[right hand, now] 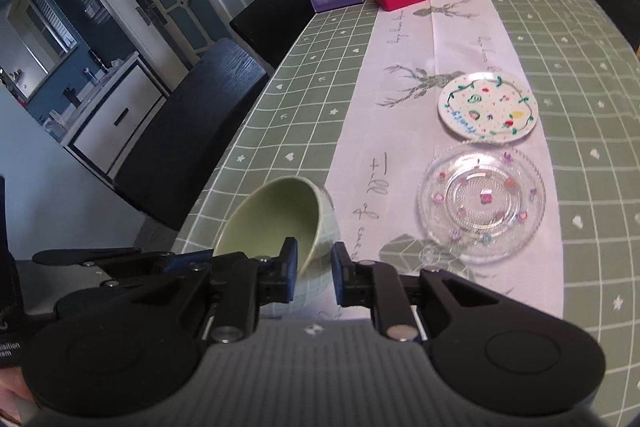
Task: Organize plates and bowls
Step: 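Lift the pale green bowl with both grippers and carry it to the metal bowls, then lower the green bowl into the metal bowl stack and open both grippers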
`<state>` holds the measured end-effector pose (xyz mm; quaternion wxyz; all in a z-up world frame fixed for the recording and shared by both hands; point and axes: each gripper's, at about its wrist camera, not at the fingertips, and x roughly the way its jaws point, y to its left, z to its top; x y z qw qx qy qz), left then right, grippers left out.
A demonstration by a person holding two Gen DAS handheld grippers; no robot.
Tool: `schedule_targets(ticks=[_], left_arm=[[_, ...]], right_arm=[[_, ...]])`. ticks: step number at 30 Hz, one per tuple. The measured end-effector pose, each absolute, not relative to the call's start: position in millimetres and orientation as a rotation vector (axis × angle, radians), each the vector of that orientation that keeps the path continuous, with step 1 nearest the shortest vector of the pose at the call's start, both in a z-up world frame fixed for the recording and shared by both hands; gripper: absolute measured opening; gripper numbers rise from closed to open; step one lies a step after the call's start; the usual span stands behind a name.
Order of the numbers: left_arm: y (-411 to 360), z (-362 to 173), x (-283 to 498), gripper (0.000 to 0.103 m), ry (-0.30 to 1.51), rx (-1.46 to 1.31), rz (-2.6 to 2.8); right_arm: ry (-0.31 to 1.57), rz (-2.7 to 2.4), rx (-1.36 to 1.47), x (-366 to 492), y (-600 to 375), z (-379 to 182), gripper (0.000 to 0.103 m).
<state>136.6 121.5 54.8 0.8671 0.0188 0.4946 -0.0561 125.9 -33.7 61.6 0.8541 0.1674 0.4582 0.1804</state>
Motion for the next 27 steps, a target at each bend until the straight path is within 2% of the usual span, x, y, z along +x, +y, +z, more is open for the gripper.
schedule_targets(ticks=[14,27], left_arm=[[127.0,58.6,73.2,0.015,1.019,0.071,-0.207],[117.6,27.5,61.3,0.016,1.095,0.128,-0.258]], right_arm=[[1.04,0.394,0.355,62.5,-34.8,53.5,0.016],[1.143,0.378,0.399,50.2,-42.2,16.5,0.016]])
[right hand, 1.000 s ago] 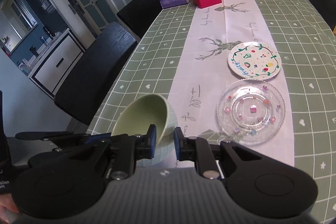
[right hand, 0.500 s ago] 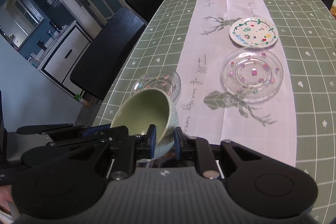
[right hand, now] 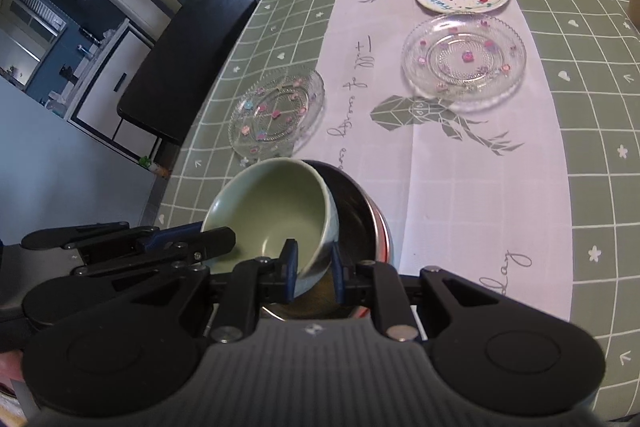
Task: Organize plates and bowls
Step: 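Lower the green bowl into the metal bowl stack and open both grippers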
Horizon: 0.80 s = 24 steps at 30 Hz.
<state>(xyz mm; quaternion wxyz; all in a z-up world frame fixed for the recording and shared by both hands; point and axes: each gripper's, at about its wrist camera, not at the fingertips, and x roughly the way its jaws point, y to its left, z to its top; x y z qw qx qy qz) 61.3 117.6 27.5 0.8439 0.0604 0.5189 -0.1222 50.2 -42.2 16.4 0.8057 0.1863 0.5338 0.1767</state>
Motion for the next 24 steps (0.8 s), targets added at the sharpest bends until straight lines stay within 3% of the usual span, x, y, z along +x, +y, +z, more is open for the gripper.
schedule_targets(ticks=[10,16,18,20,24], left_arm=[[107.5,22.1,59.8,0.017,1.087,0.19,-0.274],[102.5,21.5,55.2,0.022,1.083,0.253,-0.31],[102.3,22.2,53.6,0.022,1.082,0.253,-0.318],[103.7,23.6,51.6,0.022,1.082,0.249,-0.333],[109.3,23.7,49.4,0.023,1.084,0.234,-0.354]], right_arm=[[1.111,0.36,0.279,44.1,-33.2,8.5,0.016],[1.126,0.385,0.257,43.4,-32.4,14.0,0.023],[1.129,0.394,0.249,42.6,-31.0,14.5,0.027],[1.144,0.412,0.255,42.3,-29.7,14.5,0.036],[1.166,0.431,0.256,40.0,-27.8,15.8,0.04]])
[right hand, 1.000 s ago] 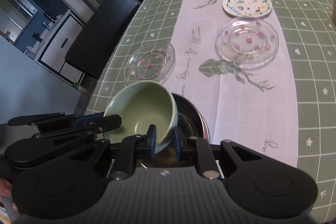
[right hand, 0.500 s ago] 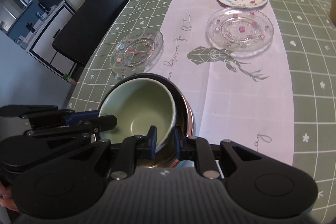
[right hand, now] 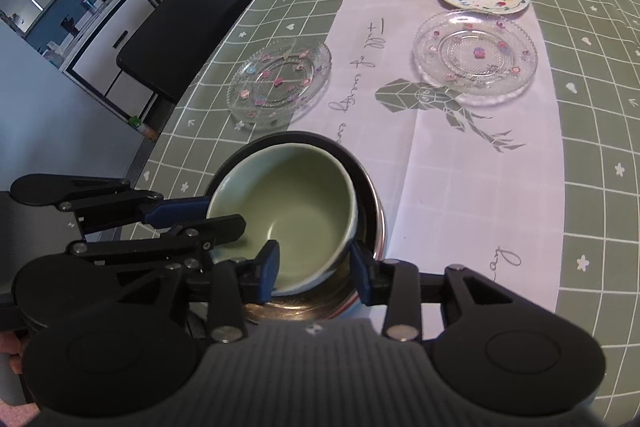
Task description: Organize plates and bowls
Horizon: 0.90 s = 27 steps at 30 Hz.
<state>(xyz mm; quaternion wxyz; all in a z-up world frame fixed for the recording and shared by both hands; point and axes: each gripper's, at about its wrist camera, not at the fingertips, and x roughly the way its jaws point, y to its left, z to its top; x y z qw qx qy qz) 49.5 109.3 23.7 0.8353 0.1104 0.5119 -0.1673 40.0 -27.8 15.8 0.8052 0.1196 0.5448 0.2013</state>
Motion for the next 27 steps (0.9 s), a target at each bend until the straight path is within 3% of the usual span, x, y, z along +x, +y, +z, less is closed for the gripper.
schedule_targets(ticks=[6,8,9,10,12,14,24,27], left_arm=[[111.4,25.2,48.9,0.023,1.075,0.268,-0.379],[110.9,29.2,48.0,0.023,1.05,0.306,-0.395],[111.2,33.6,46.1,0.031,1.013,0.324,-0.387],[111.3,37.9,44.5,0.043,0.977,0.349,-0.362],[111.8,47.1,41.8,0.051,0.883,0.394,-0.33],[114.3,51.9,44.0,0.054,0.849,0.4,-0.313],[127.2,28.3,60.3,0.064,1.003,0.274,-0.304],[129.9,20.2,60.0,0.07,1.032,0.243,-0.315]], right_arm=[[1.191,0.447,0.275,39.8,-26.8,16.5,0.047],[1.215,0.464,0.317,43.7,-30.0,14.8,0.053],[1.224,0.471,0.344,45.6,-32.4,14.8,0.055],[1.227,0.477,0.359,46.4,-34.0,16.2,0.06],[1.214,0.476,0.364,46.7,-36.5,21.5,0.071],[1.175,0.46,0.319,45.2,-36.0,29.0,0.092],[1.039,0.392,0.285,41.1,-42.9,6.8,0.091],[1.003,0.373,0.366,36.9,-49.6,-11.7,0.086]])
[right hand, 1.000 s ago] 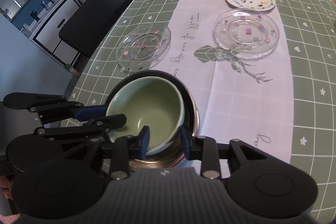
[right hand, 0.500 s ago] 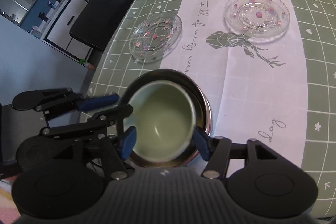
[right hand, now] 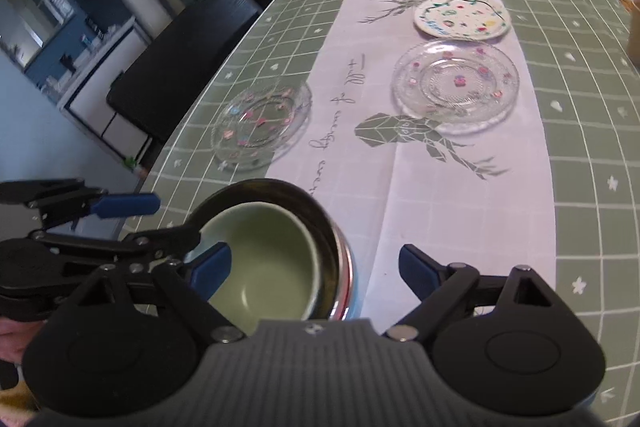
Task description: Organize plates and bowls
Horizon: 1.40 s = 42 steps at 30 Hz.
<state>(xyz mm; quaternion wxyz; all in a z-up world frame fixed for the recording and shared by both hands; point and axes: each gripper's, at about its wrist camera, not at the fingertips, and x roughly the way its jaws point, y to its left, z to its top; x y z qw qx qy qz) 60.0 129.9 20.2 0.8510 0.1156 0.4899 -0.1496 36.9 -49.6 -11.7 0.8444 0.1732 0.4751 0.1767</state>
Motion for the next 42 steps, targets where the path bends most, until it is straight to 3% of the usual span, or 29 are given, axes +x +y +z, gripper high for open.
schedule_targets(ticks=[4,8,10,12,14,16,20,37,40,42], left_arm=[[131.6,9.8,60.8,0.072,1.079,0.209,-0.331],[131.8,-0.8,62.8,0.072,1.11,0.183,-0.343],[129.2,-6.4,63.3,0.071,1.138,0.176,-0.372],[127.0,-11.9,63.2,0.069,1.173,0.171,-0.385],[128.5,-16.0,62.7,0.06,1.182,0.131,-0.395],[130.8,-18.3,64.4,0.053,1.181,0.095,-0.381],[135.2,-17.6,69.4,0.047,1.179,0.071,-0.365],[150.0,-18.3,89.9,0.046,1.143,0.05,-0.289],[147.9,-18.8,92.8,0.05,1.126,0.074,-0.303],[146.5,-18.0,93.5,0.053,1.125,0.1,-0.295]], right_arm=[[0.982,0.358,0.477,27.8,-56.9,-28.9,0.085],[1.035,0.379,0.559,24.2,-56.6,-44.6,0.077],[1.048,0.387,0.574,22.1,-54.2,-47.6,0.067],[1.037,0.361,0.566,19.8,-52.0,-47.9,0.063],[1.024,0.329,0.563,19.5,-52.6,-48.9,0.05],[1.013,0.322,0.586,20.6,-54.3,-51.4,0.047],[0.999,0.308,0.562,22.6,-50.3,-50.4,0.046],[0.966,0.29,0.532,52.5,-24.9,-54.2,0.038],[0.977,0.285,0.541,57.8,-24.0,-56.6,0.038],[1.007,0.282,0.57,59.9,-26.2,-61.2,0.046]])
